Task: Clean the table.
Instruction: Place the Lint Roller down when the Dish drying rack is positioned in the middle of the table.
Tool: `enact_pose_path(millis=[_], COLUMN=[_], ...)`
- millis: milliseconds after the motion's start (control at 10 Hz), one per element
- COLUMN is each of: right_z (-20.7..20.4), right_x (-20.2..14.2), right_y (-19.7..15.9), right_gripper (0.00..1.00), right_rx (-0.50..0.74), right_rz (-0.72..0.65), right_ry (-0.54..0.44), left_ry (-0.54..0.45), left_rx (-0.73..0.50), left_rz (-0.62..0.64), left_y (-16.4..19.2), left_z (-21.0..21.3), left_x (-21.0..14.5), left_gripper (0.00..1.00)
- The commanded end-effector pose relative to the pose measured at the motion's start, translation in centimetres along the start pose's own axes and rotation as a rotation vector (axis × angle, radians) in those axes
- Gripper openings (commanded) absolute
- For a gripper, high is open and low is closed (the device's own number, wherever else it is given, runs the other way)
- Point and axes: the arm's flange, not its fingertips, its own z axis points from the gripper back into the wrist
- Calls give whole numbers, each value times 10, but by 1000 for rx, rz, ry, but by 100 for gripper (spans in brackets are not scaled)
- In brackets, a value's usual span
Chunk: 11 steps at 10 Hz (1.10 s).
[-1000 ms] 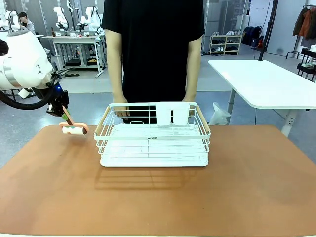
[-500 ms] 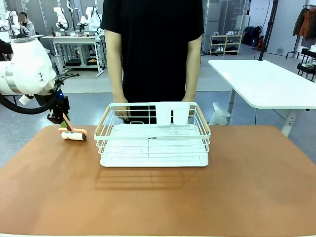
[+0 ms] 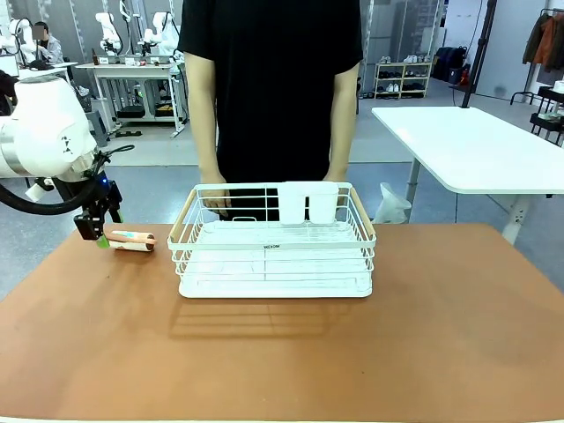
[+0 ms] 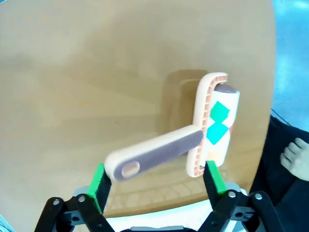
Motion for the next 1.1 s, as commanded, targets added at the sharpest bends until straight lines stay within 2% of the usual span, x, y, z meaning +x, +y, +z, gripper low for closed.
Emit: enact_pose_path(millis=[0, 1000], right_z=[1, 1], right_x=[-1, -1], right_y=[4, 4], right_gripper=[100, 100], right_rx=[14, 14], right_rz=[5, 5], right_ry=[-7, -7], left_ry=[-20, 4], left_rx=[65, 62], left_rz=[44, 30], left_y=[14, 14], left_z=[6, 3], left_x=[-8, -6], left_gripper=[100, 100])
